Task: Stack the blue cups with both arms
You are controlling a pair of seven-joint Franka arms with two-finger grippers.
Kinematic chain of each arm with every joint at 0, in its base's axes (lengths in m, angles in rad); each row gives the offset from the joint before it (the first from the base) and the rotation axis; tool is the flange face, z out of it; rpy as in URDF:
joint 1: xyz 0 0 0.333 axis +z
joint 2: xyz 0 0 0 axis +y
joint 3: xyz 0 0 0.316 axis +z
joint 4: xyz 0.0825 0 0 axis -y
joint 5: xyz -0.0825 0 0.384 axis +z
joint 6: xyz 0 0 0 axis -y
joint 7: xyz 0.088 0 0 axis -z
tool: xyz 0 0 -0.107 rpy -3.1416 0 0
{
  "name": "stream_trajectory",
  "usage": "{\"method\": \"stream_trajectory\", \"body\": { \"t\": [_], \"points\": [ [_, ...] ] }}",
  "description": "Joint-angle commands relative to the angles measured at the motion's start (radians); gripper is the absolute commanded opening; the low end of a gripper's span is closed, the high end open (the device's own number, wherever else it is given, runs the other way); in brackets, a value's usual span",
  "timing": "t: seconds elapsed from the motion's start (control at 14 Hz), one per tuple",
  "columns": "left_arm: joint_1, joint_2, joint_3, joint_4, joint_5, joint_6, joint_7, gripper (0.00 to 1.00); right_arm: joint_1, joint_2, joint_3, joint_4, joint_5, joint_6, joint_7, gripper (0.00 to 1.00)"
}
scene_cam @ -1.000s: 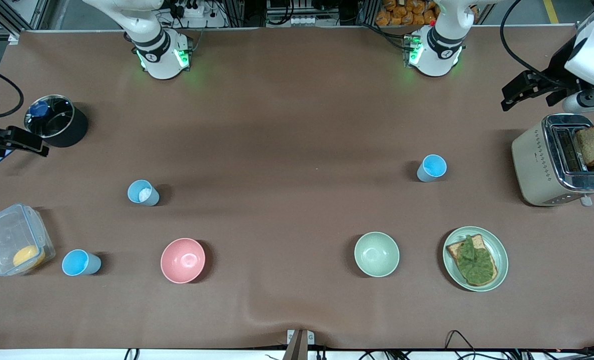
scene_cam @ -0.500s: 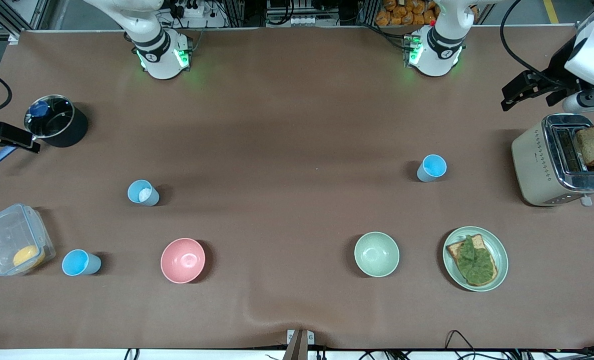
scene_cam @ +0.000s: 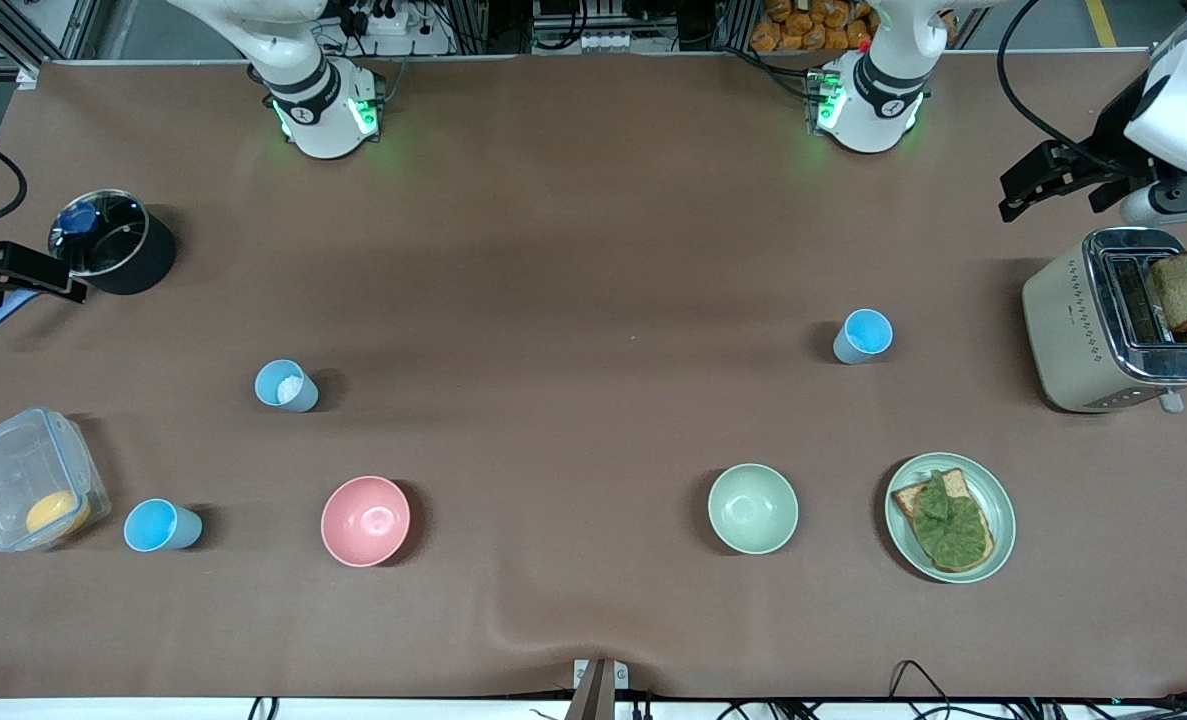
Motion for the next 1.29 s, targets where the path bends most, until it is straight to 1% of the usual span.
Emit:
{"method": "stream_trajectory", "body": {
  "t": [0.0,0.43,0.93,1.21],
  "points": [
    [0.008,0.001,-0.006,0.016,-0.020,-0.017,0.004,1.00,-0.018,-0.027,0.008,-0.029,0.018,-0.001,-0.015,1.00],
    [0.008,0.001,-0.002,0.016,-0.018,-0.017,0.004,1.00,-0.023,-0.027,0.008,-0.043,0.021,0.011,-0.015,1.00],
    [0.008,0.001,-0.002,0.016,-0.020,-0.017,0.005,1.00,-0.021,-0.039,0.010,-0.035,0.001,0.027,-0.017,1.00],
    [0.008,0.001,-0.002,0.016,-0.020,-0.017,0.005,1.00,-0.020,-0.054,0.014,-0.032,-0.028,0.027,-0.032,1.00]
  ]
}}
